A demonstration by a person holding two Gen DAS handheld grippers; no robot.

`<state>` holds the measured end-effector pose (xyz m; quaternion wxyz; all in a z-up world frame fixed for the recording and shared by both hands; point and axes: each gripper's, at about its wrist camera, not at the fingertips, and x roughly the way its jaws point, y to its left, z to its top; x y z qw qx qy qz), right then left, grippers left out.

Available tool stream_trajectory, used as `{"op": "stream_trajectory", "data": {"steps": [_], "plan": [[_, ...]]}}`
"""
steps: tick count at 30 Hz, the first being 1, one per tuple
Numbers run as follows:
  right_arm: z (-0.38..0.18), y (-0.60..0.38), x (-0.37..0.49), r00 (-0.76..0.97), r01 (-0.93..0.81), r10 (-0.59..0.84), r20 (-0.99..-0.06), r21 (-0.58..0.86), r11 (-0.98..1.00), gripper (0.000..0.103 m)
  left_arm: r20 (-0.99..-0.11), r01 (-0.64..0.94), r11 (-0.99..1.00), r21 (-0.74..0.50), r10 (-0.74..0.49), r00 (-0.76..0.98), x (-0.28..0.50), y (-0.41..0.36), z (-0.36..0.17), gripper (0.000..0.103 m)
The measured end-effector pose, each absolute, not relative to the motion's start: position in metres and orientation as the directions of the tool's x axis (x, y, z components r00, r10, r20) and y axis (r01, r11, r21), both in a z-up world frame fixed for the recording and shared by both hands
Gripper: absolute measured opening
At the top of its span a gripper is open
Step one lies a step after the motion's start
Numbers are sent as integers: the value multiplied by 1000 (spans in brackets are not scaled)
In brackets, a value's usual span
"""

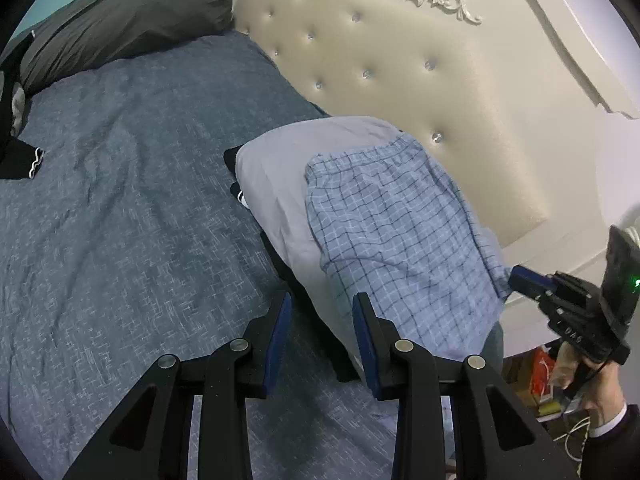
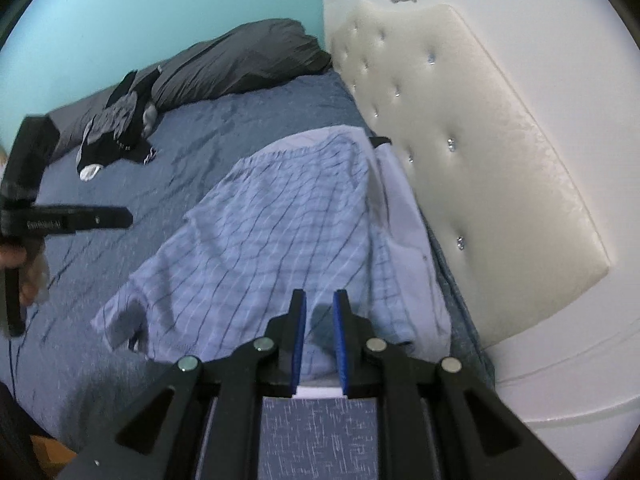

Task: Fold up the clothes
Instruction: 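Drag the shorts edge with the right tool to spread it over the pillow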

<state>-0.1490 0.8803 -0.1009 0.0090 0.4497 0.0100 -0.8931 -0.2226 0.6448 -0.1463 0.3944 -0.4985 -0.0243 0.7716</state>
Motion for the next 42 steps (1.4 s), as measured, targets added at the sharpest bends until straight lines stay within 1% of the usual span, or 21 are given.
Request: {"op": "stream_trajectory", "data": {"steps": [10, 18, 19, 20, 22, 31, 37, 42], "plan": [[-115, 867, -147, -565, 39, 48, -824, -85, -996, 13, -737, -597, -678, -429, 645, -202, -216, 637, -134, 35], [-126, 871, -144, -564, 27, 73, -823, -107, -994, 12, -734, -602, -676, -424, 646, -209, -215, 633, -129, 35], [-125, 873, -143, -571, 18, 76, -818, -105, -994, 11, -734, -603, -677, -423, 646, -211, -214, 633, -128, 35], [-124, 874, -143, -576, 13, 76, -814, -102, -995, 7, -734, -603, -677, -422, 646, -211, -214, 632, -128, 35], [-122, 877, -142, -586, 3, 75, -807, -94, -996, 5, -734, -604, -677, -420, 645, -212, -214, 631, -128, 35], [-111, 900, -138, -623, -62, 66, -779, -34, -997, 2, -735, -602, -678, -421, 644, -211, -214, 631, -129, 35], [-117, 933, -134, -623, -176, 42, -781, 88, -981, 2, -738, -598, -682, -421, 640, -211, -214, 630, -131, 35], [-125, 955, -127, -614, -264, 49, -787, 147, -953, 2, -741, -602, -678, -423, 640, -200, -212, 633, -135, 35]]}}
